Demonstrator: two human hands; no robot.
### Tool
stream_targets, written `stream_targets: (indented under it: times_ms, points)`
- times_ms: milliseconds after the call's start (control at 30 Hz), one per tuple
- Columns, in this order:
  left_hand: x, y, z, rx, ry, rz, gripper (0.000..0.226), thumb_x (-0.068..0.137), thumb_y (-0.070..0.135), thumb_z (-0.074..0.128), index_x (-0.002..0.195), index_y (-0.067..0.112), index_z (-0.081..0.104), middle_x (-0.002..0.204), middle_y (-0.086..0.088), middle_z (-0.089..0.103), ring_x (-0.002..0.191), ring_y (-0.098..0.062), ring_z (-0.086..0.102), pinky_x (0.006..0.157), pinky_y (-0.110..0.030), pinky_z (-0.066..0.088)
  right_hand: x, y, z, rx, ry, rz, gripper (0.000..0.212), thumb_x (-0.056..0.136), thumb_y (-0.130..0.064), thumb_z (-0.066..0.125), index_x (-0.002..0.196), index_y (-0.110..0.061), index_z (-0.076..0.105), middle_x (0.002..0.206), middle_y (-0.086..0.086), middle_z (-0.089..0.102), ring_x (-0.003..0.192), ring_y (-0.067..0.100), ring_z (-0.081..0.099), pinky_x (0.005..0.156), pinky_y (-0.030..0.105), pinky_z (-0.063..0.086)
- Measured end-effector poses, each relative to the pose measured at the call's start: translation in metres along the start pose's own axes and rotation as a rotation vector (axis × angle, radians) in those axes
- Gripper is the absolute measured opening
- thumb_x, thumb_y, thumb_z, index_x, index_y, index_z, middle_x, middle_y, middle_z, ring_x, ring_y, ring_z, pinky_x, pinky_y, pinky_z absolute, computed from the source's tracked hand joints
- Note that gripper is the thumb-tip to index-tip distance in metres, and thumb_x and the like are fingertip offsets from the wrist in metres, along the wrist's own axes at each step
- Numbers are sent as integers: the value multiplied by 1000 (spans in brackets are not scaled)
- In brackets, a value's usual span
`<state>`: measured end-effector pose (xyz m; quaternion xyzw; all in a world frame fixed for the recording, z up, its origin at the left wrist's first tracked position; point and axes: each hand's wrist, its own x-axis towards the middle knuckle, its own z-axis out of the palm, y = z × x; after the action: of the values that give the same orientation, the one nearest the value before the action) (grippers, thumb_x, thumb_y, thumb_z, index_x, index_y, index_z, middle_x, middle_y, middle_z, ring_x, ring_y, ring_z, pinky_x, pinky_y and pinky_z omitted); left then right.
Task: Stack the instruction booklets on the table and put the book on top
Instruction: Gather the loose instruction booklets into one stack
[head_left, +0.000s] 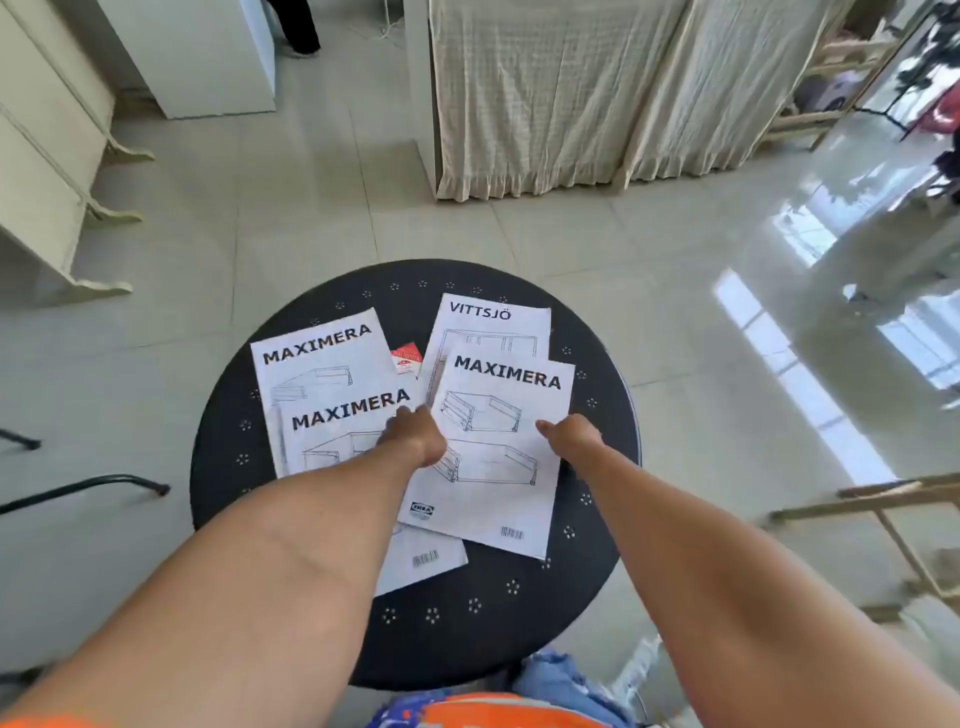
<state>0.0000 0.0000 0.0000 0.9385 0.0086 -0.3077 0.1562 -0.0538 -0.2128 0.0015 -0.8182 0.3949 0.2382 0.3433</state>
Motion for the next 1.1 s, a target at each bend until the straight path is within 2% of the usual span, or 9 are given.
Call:
stream_targets:
  times_ms: [133,267,400,500,600,700,867,1033,1100]
  points:
    - [-4,-14,18,-261,102,-77,52,91,28,51,141,22,43,140,-14,49,127,-34,50,104,-44,43,-7,19,16,306,-3,124,53,90,-42,66,124,-2,57,97,9,62,76,27,56,65,36,47]
    - [-5,-16,24,-477,104,-128,48,85,30,57,132,22,52,133,-9,59,118,-31,58,99,-37,47,-7,32,29,552,25,200,37,81,-27,79,102,-2,62,96,12,67,88,32,63,77,39,52]
    - [-6,-19,21,-524,27,-83,33,83,28,63,113,16,66,116,-9,71,104,-30,66,91,-35,52,-11,38,35,673,23,151,14,89,-6,66,102,-5,66,107,19,71,99,39,68,90,53,56]
    - [-6,-26,17,-679,-2,-59,16,83,20,66,97,14,70,107,-12,74,99,-29,69,91,-40,55,-18,33,32,687,78,67,14,92,-3,56,101,-11,63,95,10,69,88,31,65,88,49,57]
    - [-13,-37,7,-906,-64,-16,7,85,18,69,91,17,66,111,-13,73,88,-22,70,74,-33,56,-24,21,26,725,71,-13,18,90,0,51,93,-14,62,88,6,67,77,26,61,76,41,57]
    - [-25,-57,-4,-1091,-166,37,20,86,17,70,105,21,63,118,-11,71,101,-26,69,89,-42,56,-33,-2,24,730,1,-77,22,90,-2,51,85,-20,62,82,1,67,66,20,63,52,26,54]
    - [-38,-101,-12,-1207,-54,5,40,87,5,68,124,14,59,124,-14,68,116,-29,62,106,-47,45,-41,-46,39,707,-159,-169,18,92,-6,56,99,-19,66,90,3,70,81,28,67,80,43,59]
    - [-50,-149,-19,-1310,138,-68,46,87,-1,65,132,3,55,125,-20,66,107,-28,62,104,-42,46,-50,-78,69,661,-248,-206,25,98,-30,55,84,-14,67,77,5,68,67,25,62,60,34,53]
    - [-56,-169,-20,-1327,168,-95,46,87,-2,64,132,2,55,125,-20,65,102,-28,64,96,-42,51,-47,-81,81,453,-165,-204,33,97,-35,51,80,-8,61,78,11,65,68,27,59,66,38,53]
